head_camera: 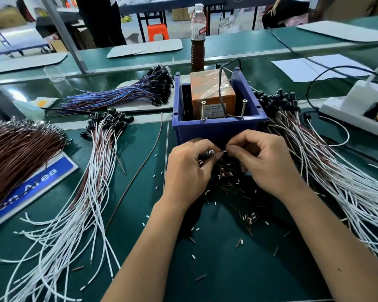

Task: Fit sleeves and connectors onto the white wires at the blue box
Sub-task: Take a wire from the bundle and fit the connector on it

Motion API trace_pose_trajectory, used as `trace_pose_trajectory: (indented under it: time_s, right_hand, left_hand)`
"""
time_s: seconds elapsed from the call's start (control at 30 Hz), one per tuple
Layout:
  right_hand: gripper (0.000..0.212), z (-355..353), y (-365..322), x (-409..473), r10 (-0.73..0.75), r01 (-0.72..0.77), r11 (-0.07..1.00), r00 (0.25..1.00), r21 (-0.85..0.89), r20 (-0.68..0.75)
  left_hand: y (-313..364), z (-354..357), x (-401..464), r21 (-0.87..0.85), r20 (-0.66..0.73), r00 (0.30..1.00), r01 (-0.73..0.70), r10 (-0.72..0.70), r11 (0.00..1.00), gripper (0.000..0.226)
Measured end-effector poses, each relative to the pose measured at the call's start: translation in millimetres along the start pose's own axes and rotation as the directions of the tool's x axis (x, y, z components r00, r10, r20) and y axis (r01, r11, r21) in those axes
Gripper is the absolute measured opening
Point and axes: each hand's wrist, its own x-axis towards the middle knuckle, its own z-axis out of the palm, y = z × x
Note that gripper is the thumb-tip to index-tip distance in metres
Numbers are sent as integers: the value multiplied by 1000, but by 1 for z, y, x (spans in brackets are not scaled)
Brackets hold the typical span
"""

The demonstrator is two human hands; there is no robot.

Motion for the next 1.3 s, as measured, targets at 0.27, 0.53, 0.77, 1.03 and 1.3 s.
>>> trace_pose_trajectory:
  time_s: [0.27,0.53,0.77,1.03,1.3]
  right_hand:
    - [12,-2,-4,-1,33,-32,999,999,11,-27]
    - [14,-6,0,0,76,-74,996,996,40,-51]
    - [42,-29,0,1,126,-293,832,927,471,354]
    - [59,-48,-5,1,-251,-479,143,829,866,500]
    - [36,-50,-8,3,-37,-226,150,972,963,233]
  left_hand:
    - [2,-4,1,-25,5,1000,15,-15,1000,4]
    - [-3,-6,2,-51,-26,999,35,-36,998,7]
    - [-3,-9,1,-313,-14,966,239,-256,919,8]
    - [0,-8,1,-523,149,914,396,-376,755,9]
    - [8,-16,2,-777,317,895,434,-314,456,8]
